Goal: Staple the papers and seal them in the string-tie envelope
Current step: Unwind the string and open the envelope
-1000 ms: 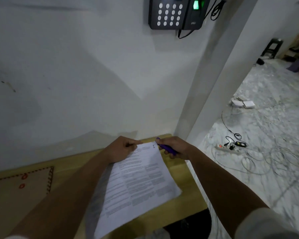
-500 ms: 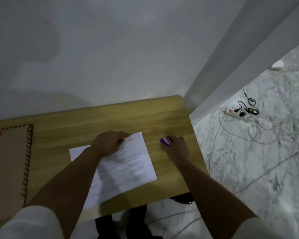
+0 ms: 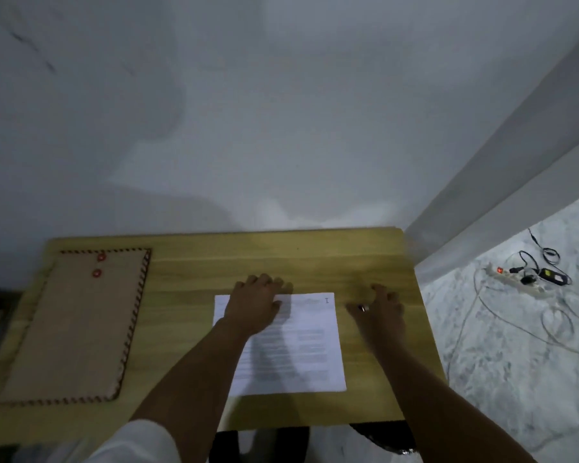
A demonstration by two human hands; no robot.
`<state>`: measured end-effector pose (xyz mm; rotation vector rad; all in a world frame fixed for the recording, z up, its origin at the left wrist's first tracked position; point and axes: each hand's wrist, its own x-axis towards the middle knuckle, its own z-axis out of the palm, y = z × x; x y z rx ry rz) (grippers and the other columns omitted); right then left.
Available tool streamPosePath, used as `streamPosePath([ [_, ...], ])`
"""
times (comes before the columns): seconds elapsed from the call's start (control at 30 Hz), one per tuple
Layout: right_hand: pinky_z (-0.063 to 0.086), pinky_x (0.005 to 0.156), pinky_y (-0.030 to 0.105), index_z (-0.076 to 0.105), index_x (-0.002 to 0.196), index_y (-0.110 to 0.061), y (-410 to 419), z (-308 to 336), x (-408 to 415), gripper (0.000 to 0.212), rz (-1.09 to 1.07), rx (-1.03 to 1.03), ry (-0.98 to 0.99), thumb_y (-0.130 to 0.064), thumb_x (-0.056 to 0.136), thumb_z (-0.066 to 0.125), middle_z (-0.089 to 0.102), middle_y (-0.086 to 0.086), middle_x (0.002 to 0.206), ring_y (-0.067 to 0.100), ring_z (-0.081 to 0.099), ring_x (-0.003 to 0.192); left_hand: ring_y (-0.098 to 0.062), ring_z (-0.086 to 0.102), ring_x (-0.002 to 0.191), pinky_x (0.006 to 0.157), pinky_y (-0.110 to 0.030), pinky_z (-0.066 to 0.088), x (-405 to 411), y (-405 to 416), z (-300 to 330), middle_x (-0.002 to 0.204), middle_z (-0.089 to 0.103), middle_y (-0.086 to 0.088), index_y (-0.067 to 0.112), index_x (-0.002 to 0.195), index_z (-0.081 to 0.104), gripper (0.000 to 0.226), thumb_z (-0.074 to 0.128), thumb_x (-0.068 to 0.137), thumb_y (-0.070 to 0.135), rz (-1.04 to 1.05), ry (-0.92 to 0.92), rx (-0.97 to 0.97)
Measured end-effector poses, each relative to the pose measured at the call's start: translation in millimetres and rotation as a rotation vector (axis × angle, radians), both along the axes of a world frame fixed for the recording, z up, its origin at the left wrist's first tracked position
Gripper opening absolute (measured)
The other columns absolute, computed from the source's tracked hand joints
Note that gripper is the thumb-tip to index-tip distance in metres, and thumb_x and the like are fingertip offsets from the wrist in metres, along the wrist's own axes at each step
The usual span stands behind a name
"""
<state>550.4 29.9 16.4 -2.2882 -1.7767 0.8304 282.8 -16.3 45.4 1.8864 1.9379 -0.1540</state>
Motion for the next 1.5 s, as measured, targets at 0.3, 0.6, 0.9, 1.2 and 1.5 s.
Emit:
streamPosePath([
  [0.3,0.052,0.092,0.044,0.053,0.130,-0.027,24,66,-140,0.064,0.267,0.088,0.138,-0.059,0.079,0.073,0.058,0.011,0.125,0.032,0.059,0.115,-0.030,0.048,0.133,0.103,-0.045,0.046,-139,-59,73,0.148,0.048,-0.002,0.031,0.151,0.042,0.054,0.050,0.099,0.045,0.310,0.073,0.085],
  [0.6,0.051,0.086,0.032,0.061,0.124,-0.023,-13,71,-342,0.048,0.524,0.014,0.214,-0.047,0.085,0.074,0.067,0.007,0.116,0.021,0.066,0.106,-0.032,0.048,0.130,0.098,-0.044,0.051,-333,-124,53,0.147,0.050,-0.005,0.028,0.150,0.044,0.052,0.047,0.101,0.045,0.529,0.074,0.110],
  [0.9,0.051,0.085,0.031,0.066,0.124,-0.018,-65,17,-514,0.037,0.581,-0.168,0.155,-0.030,0.089,0.069,0.069,0.004,0.118,0.023,0.065,0.107,-0.043,0.037,0.143,0.107,-0.055,0.045,-481,-148,-52,0.158,0.040,-0.019,0.016,0.152,0.043,0.073,0.035,0.089,0.053,0.314,-0.006,0.051],
  [1.2,0.053,0.087,0.032,0.072,0.115,-0.022,-99,-33,-594,0.035,0.582,-0.151,0.043,-0.044,0.089,0.067,0.071,-0.003,0.112,0.017,0.065,0.100,-0.041,0.000,0.157,0.123,-0.064,0.014,-499,-161,-128,0.172,0.006,-0.012,0.024,0.161,0.026,0.069,0.035,0.102,0.058,0.138,0.080,0.214],
  [1.5,0.052,0.087,0.041,0.068,0.109,-0.021,-99,-40,-628,0.023,0.739,-0.001,-0.247,-0.026,0.100,0.047,0.070,0.000,0.096,0.020,0.066,0.085,-0.041,0.006,0.157,0.121,-0.065,0.017,-491,-165,-137,0.170,0.013,-0.015,0.023,0.159,0.032,0.062,0.038,0.103,0.049,0.180,0.105,0.376],
])
